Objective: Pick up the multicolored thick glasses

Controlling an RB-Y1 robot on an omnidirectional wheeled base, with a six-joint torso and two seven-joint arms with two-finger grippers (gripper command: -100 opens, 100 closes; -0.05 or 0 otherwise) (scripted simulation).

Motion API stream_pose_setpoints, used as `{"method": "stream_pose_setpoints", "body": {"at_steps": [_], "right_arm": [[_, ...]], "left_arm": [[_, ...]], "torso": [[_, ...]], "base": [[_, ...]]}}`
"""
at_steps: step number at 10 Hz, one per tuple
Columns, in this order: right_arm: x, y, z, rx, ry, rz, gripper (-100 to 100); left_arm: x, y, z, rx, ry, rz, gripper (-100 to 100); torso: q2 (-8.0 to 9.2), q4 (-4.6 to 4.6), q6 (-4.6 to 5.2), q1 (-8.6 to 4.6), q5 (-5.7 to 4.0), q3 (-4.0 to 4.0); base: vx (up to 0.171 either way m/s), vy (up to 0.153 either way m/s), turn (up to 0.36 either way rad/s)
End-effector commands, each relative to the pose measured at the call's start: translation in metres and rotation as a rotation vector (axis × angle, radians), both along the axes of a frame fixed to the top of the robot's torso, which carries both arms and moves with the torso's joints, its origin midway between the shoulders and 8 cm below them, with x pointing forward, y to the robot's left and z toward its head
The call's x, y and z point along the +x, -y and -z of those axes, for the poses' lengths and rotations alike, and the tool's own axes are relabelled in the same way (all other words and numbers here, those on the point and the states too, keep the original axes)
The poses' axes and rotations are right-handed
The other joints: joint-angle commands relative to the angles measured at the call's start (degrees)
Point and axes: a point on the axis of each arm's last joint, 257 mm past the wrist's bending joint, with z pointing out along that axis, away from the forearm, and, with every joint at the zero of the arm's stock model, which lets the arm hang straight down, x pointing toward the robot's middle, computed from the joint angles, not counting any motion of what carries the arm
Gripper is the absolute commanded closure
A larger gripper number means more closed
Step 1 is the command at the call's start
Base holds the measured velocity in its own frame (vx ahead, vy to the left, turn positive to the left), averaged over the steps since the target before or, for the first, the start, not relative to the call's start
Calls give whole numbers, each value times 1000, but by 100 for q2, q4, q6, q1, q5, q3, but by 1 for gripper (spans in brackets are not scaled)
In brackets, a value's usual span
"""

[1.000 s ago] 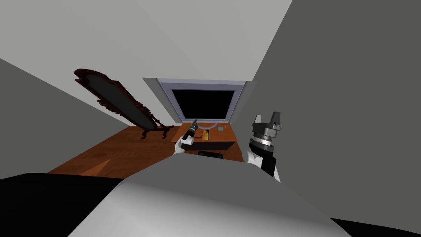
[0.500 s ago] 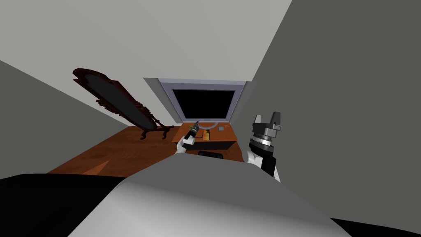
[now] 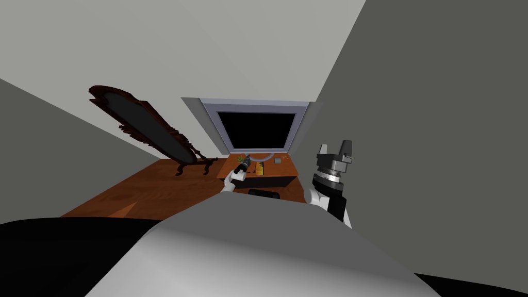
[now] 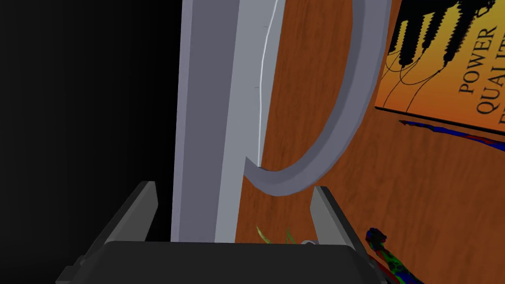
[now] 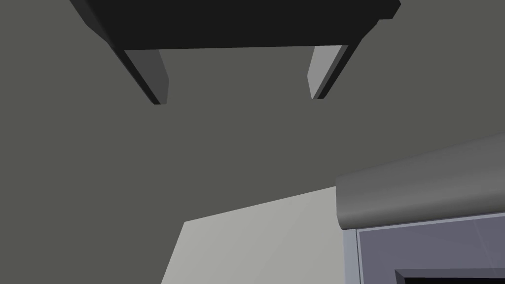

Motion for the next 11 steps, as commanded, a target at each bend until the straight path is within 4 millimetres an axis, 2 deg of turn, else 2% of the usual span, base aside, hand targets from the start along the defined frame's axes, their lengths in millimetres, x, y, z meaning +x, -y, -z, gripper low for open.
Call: {"method": "stream_pose_setpoints", "body": {"at_steps": [1,2,3,4,5,6,8,10,11], "right_arm": [[0,0,0,0,0,0,0],[0,0,0,0,0,0,0],[0,0,0,0,0,0,0],[0,0,0,0,0,0,0],[0,0,0,0,0,0,0],[0,0,0,0,0,0,0],[0,0,0,0,0,0,0],[0,0,0,0,0,0,0],[0,0,0,0,0,0,0]], "left_arm": [[-1,5,20,-13,-60,2,-100],[-2,4,23,-12,-67,1,-100],[-4,8,40,-23,-118,3,-100],[-5,8,41,-22,-121,2,-100],[-6,13,54,-33,-164,4,-100],[-8,12,58,-32,-174,3,-100],[-15,22,85,-50,-263,5,-100],[-22,26,102,-56,-316,4,-100],[-23,25,104,-56,-321,3,-100]], "torso": [[0,0,0,0,0,0],[-1,0,1,0,0,-1],[-1,0,0,-1,0,-1],[0,0,0,1,0,0],[-1,0,0,-1,0,-1],[0,0,1,0,0,0],[-2,0,1,-1,0,-1],[0,0,-1,4,1,0],[-1,0,0,0,0,0]], "base": [[-14,34,-20],[-12,31,-16],[-16,37,-22],[-13,30,-14],[-17,35,-17],[-14,31,-17],[-17,43,-29],[-14,38,-15],[-12,22,-13]]}}
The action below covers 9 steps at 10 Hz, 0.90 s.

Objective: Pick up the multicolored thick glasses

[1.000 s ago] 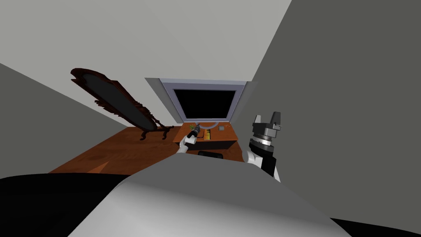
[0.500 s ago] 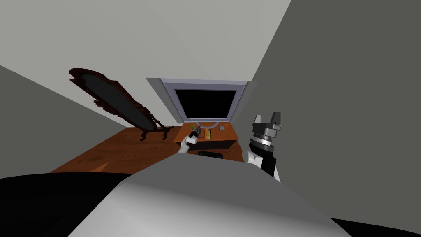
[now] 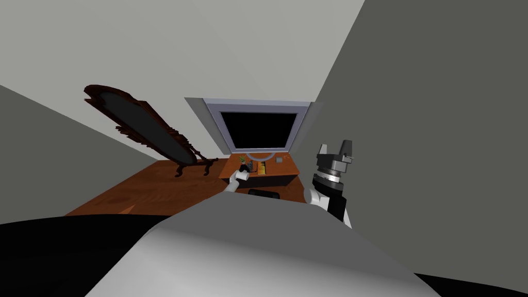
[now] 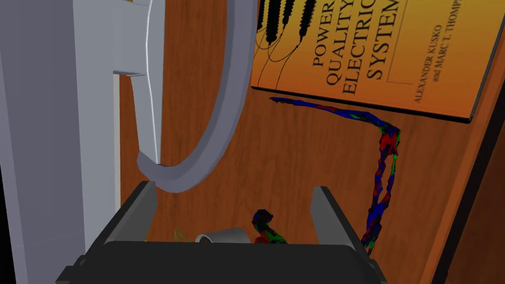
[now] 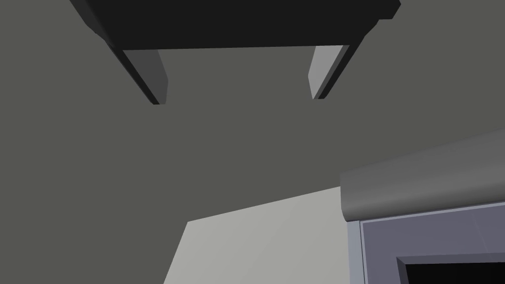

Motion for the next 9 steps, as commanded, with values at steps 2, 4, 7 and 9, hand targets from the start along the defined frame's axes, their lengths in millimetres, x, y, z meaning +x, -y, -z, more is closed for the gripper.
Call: {"method": "stream_pose_setpoints", "body": {"at_steps": [2,4,7,9], "right_arm": [[0,0,0,0,0,0,0],[0,0,0,0,0,0,0],[0,0,0,0,0,0,0],[0,0,0,0,0,0,0]], "left_arm": [[-13,10,28,-15,-96,0,-100],[-24,19,46,-27,-168,1,-100],[-30,24,55,-32,-203,1,-100],[-42,37,72,-47,-275,3,-100]], "torso": [[1,0,0,2,0,0],[2,0,0,7,2,1],[-4,-1,-1,-4,-1,-2],[-3,-1,0,-2,-1,-2]], "base": [[-16,38,-25],[-18,46,-27],[0,18,-7],[-6,34,-25]]}}
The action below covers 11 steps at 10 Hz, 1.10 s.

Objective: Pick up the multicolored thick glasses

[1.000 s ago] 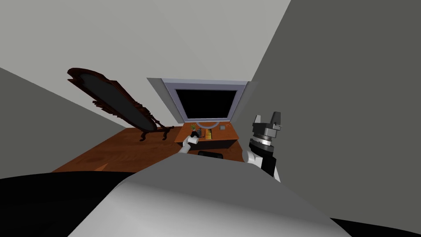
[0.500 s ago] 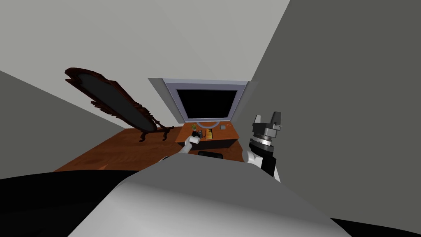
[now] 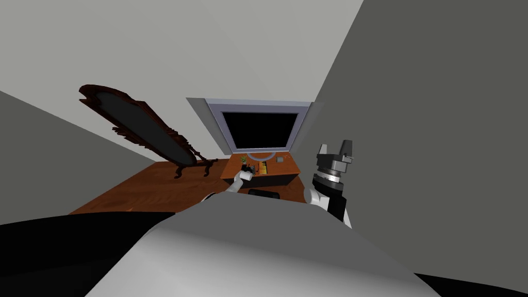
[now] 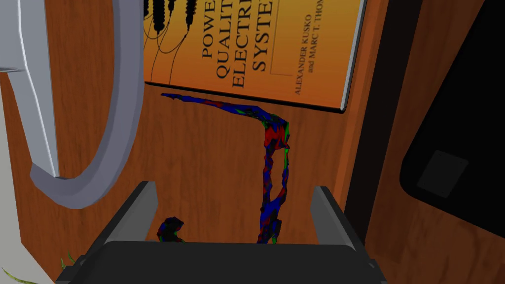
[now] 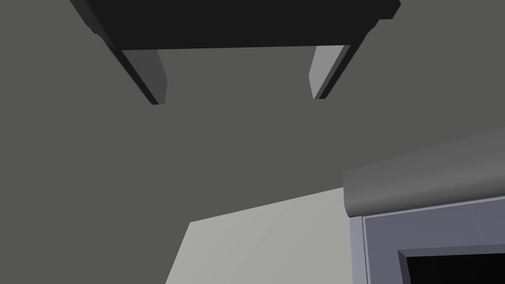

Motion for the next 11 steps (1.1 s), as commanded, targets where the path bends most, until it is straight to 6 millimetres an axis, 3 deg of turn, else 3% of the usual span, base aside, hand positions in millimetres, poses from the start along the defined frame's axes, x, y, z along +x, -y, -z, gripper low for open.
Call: {"method": "stream_pose_setpoints", "body": {"at_steps": [1,3,4,5,9,10,11], "right_arm": [[0,0,0,0,0,0,0],[0,0,0,0,0,0,0],[0,0,0,0,0,0,0],[0,0,0,0,0,0,0],[0,0,0,0,0,0,0],[0,0,0,0,0,0,0],[0,0,0,0,0,0,0]], "left_arm": [[-10,8,8,-9,-43,1,-100],[-12,9,10,-11,-47,1,-100],[-13,9,10,-11,-50,1,0],[-18,9,18,-12,-50,-2,-100],[-25,9,25,-12,-51,-5,-100],[-25,9,25,-12,-49,-5,100],[-25,9,25,-12,-49,-5,100]], "torso": [[0,0,0,0,0,0],[1,0,-1,-2,0,1],[0,0,-1,-8,-2,0],[-1,0,-1,-12,-3,0],[-27,-6,-1,-18,-4,-15],[-17,-4,-1,-17,-4,-10],[-8,-2,-1,-15,-3,-5]], "base": [[-10,45,-21],[-3,20,-6],[0,0,0],[48,13,-22],[57,-6,-13],[6,-1,1],[0,0,0]]}}
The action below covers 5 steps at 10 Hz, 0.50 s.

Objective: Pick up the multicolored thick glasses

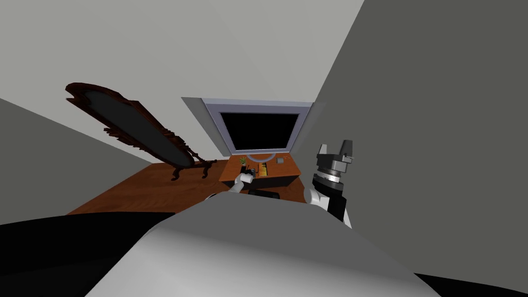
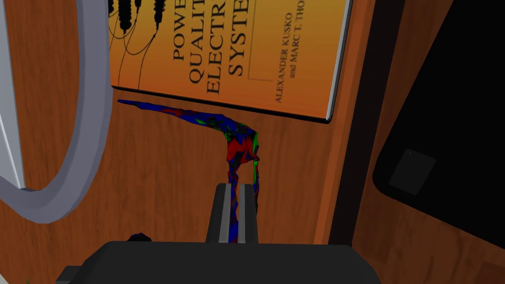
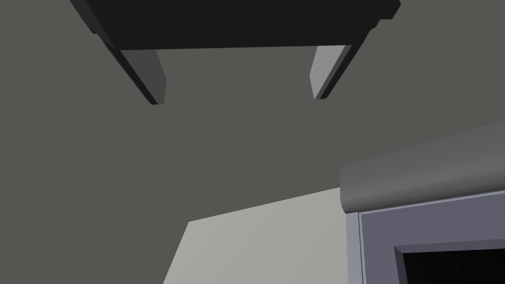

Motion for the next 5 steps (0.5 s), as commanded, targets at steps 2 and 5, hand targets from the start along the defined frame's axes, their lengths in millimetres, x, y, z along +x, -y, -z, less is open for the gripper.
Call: {"method": "stream_pose_setpoints", "body": {"at_steps": [2,5], "right_arm": [[0,0,0,0,0,0,0],[0,0,0,0,0,0,0]], "left_arm": [[1,0,-1,0,2,0,100],[7,0,-8,0,2,3,100]], "torso": [[2,-3,0,0,1,-1],[4,-2,0,0,1,1]], "base": [[0,0,0],[-21,2,10]]}}
